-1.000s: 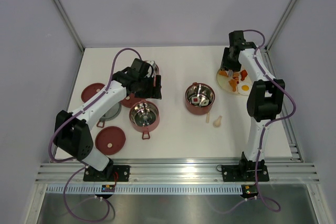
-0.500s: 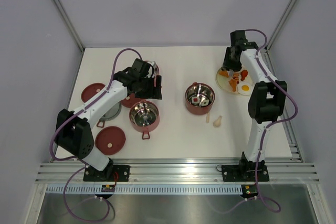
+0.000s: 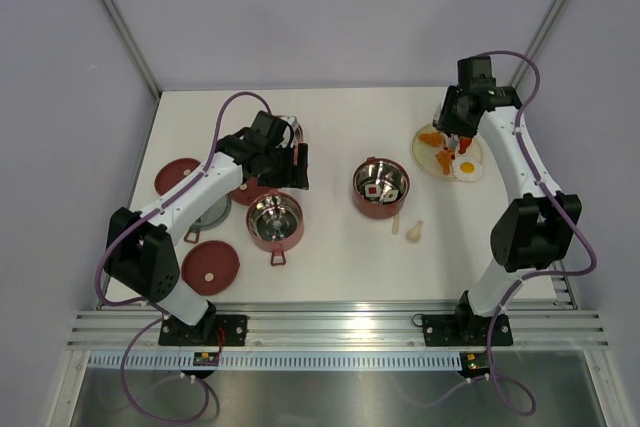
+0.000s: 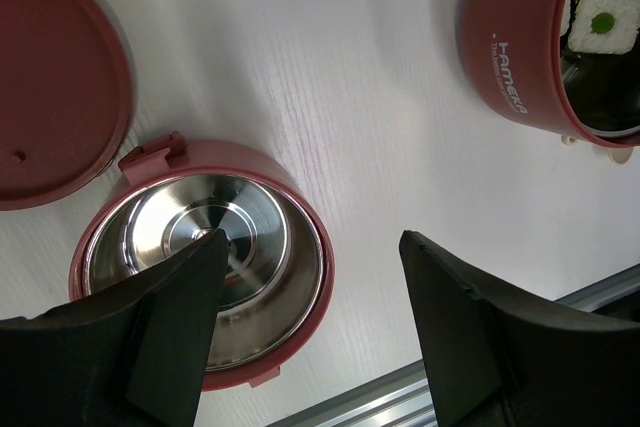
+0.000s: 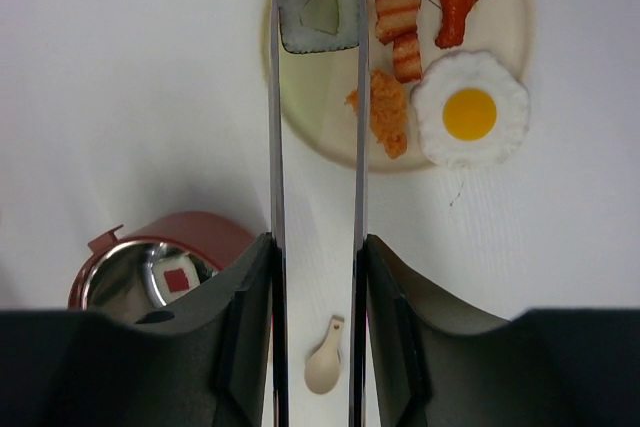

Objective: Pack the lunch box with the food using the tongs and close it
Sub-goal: Pick up the fake food from the plate, then place the fake food in the packing box.

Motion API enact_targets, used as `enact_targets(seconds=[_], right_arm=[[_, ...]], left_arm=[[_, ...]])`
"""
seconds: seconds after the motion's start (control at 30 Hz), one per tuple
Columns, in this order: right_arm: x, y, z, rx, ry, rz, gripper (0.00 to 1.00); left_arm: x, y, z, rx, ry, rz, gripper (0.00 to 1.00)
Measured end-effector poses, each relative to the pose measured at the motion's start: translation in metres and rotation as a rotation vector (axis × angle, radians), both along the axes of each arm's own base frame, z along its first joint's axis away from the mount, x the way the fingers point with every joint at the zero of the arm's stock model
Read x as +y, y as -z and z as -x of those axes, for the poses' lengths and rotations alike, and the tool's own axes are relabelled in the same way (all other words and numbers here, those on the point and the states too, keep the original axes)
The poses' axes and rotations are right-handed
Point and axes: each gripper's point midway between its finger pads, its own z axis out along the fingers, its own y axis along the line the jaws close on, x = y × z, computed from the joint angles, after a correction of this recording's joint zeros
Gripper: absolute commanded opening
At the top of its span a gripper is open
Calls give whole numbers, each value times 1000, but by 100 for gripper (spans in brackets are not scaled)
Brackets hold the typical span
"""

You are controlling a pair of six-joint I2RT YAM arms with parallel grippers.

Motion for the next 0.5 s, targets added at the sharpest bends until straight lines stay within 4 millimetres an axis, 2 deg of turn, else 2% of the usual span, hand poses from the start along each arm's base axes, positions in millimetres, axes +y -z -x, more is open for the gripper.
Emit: enact_targets(seconds=[0.27, 0.37, 0.5], right_arm=[[12, -32, 70, -33, -17, -51, 34], [27, -41, 98, -35, -66, -66, 34], [59, -49, 130, -20, -184, -90, 34]], left_arm=[[-2, -10, -4, -12, 0, 6, 75], [-1, -12, -4, -12, -3, 1, 76], [1, -13, -2, -3, -5, -9, 77]])
